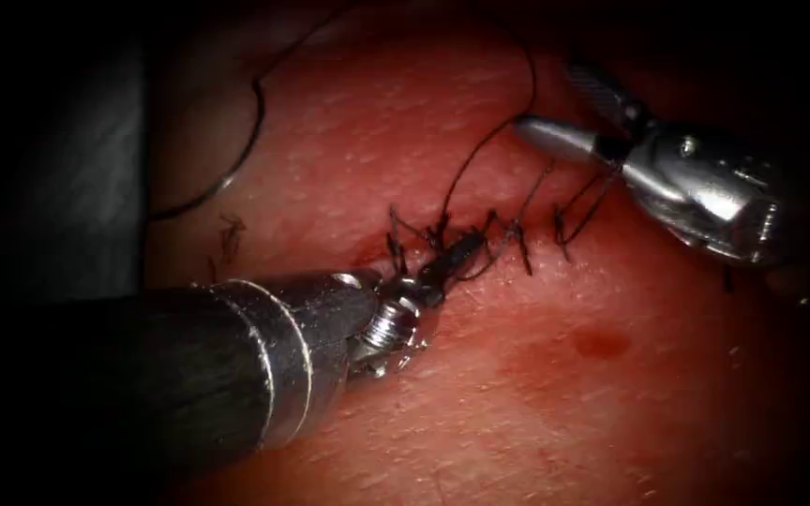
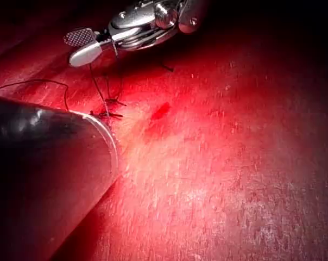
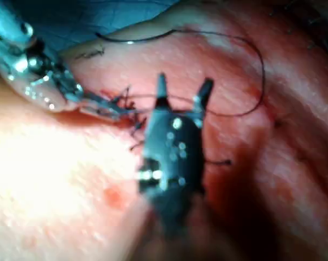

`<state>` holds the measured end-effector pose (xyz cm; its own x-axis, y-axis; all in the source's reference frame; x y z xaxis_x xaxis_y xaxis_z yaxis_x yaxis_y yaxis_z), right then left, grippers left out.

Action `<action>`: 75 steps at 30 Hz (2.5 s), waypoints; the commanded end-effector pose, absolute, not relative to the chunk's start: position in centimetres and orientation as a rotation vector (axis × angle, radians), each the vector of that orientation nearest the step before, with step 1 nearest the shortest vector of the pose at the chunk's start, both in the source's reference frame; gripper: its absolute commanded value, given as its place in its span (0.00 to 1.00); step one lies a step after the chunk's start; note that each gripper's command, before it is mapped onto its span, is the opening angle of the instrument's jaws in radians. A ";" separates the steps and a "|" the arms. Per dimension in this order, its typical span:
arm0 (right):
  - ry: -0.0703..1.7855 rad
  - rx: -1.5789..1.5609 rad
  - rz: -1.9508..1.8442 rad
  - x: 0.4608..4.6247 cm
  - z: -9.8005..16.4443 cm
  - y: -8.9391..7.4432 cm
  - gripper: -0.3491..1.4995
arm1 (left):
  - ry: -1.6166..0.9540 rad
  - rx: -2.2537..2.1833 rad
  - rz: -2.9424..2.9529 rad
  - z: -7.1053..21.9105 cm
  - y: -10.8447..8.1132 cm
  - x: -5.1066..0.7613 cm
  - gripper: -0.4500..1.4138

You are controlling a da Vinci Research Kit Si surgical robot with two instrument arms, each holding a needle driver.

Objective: Wound Closure

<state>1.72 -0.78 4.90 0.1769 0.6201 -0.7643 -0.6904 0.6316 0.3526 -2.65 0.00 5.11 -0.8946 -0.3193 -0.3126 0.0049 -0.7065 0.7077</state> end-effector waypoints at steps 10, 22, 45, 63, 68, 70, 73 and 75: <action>0.883 0.083 1.163 1.51 5.3 -1.3 0.44 | -1.195 0.671 -2.687 4.9 0.3 -2.55 0.00; 0.915 0.358 1.567 1.35 5.6 -1.4 0.70 | -1.220 0.677 -2.692 4.8 0.4 -2.60 0.00; 0.903 0.424 1.679 1.31 6.0 -1.4 0.81 | -1.221 0.673 -2.683 4.8 0.3 -2.61 0.00; 0.816 0.258 1.608 1.53 6.2 -1.4 0.13 | -1.211 0.677 -2.678 4.8 0.2 -2.59 0.00; 0.807 0.165 1.578 1.55 6.1 -1.4 0.00 | -1.212 0.677 -2.676 4.8 0.2 -2.58 0.00; 0.820 0.133 1.562 1.54 6.1 -1.3 0.00 | -1.207 0.678 -2.676 4.8 0.2 -2.57 0.00; 0.848 0.093 1.540 1.49 5.9 -1.3 0.00 | -1.202 0.678 -2.669 4.9 0.3 -2.54 0.00; 0.864 0.080 1.518 1.47 5.8 -1.3 0.00 | -1.196 0.676 -2.672 4.9 0.3 -2.51 0.00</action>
<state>1.41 -1.23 5.77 -0.1705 0.8774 -0.4483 -0.8282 0.1189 0.5476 -2.43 0.33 4.83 -0.8913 -0.2986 -0.3413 -0.0560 -0.6745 0.7362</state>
